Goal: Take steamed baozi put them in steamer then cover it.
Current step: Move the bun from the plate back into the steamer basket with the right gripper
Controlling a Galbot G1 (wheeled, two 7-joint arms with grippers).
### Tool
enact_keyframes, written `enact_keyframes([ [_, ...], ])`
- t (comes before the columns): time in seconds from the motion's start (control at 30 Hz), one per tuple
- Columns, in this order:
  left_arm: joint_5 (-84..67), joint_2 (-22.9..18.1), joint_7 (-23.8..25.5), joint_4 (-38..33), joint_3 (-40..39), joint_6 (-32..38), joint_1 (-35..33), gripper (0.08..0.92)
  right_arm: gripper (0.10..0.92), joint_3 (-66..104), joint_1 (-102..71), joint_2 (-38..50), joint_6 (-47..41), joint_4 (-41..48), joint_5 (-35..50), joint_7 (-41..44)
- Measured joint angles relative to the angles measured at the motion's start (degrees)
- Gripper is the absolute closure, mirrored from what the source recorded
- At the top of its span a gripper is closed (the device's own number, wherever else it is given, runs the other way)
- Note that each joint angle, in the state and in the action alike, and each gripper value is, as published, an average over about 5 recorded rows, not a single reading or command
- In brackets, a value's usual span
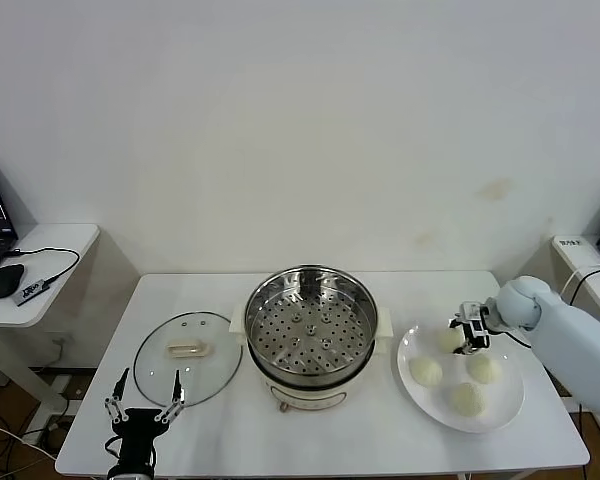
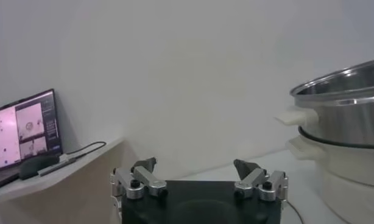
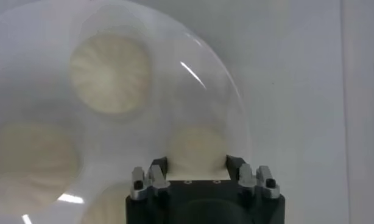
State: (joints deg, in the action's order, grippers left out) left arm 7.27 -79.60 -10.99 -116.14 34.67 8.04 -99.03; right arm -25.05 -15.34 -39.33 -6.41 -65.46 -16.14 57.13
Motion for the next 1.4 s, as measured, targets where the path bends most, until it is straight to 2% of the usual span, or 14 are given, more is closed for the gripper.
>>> enact_keyframes([
  [0.27, -0.2, 0.8, 0.1, 0.0, -0.2, -0.2, 0.4, 0.177, 0.434, -4.1, 5.5, 4.0, -0.8, -4.0, 4.4, 0.7],
  [0.67, -1.4, 2.3, 0.5, 0.3, -0.6, -0.9, 1.6, 0.177, 0.431, -16.4, 22.9, 5.3, -3.2, -12.1, 17.2, 0.4],
  [1.07, -2.1, 2.5, 0.9, 0.6, 0.1, -1.5, 2.5, 0.177, 0.431, -30.5, 39.8, -3.0, -1.9, -14.3, 27.1, -1.8],
  [1.4, -2.4, 1.9, 1.0, 1.0, 1.4, -1.5, 2.5, 0.177, 0.431, -38.6, 43.6, -13.3, 4.5, -12.3, 27.7, -2.8],
])
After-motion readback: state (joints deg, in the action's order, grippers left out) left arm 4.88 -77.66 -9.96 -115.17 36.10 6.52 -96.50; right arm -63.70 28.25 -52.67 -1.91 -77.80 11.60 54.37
